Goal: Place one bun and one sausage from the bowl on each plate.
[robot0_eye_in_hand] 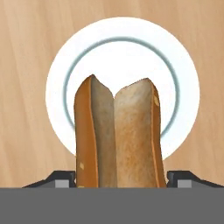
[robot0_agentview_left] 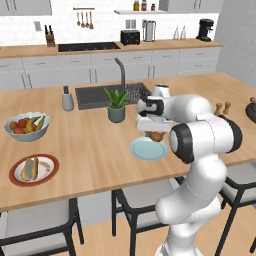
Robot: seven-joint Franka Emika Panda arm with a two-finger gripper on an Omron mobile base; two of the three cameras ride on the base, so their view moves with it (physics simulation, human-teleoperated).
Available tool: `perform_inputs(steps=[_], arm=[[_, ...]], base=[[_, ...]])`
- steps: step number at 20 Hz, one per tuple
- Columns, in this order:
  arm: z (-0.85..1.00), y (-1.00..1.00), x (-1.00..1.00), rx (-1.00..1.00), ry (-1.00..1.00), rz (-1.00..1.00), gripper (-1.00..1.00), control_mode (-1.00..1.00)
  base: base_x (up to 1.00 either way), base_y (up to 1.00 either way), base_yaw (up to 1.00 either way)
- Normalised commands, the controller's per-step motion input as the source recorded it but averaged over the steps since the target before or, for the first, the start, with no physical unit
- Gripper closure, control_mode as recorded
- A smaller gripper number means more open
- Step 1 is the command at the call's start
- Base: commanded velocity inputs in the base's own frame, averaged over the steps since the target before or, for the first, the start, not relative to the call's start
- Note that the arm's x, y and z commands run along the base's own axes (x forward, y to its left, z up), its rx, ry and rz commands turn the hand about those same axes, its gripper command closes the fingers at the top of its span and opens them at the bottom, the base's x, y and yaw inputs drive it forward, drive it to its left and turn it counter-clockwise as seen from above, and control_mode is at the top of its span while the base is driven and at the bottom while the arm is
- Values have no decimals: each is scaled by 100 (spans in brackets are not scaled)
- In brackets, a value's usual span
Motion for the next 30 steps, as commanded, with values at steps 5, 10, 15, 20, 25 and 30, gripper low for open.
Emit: perform_inputs(steps=[5,10,15,20,25,30], arm=[[-52,11,-4,-11,3,0,100,-100],[-38,0,-26,-2,-4,0,100,-100],[-31,0,-2,-2,-1,0,100,-100],[-4,-1,1,-3,-19,0,100,-100],[-8,0,28,-1,-4,0,100,-100],[-20,0,39,0,0,0,100,-100]], base=[[0,0,0],[0,0,0],[0,0,0],[0,0,0],[0,0,0],[0,0,0]])
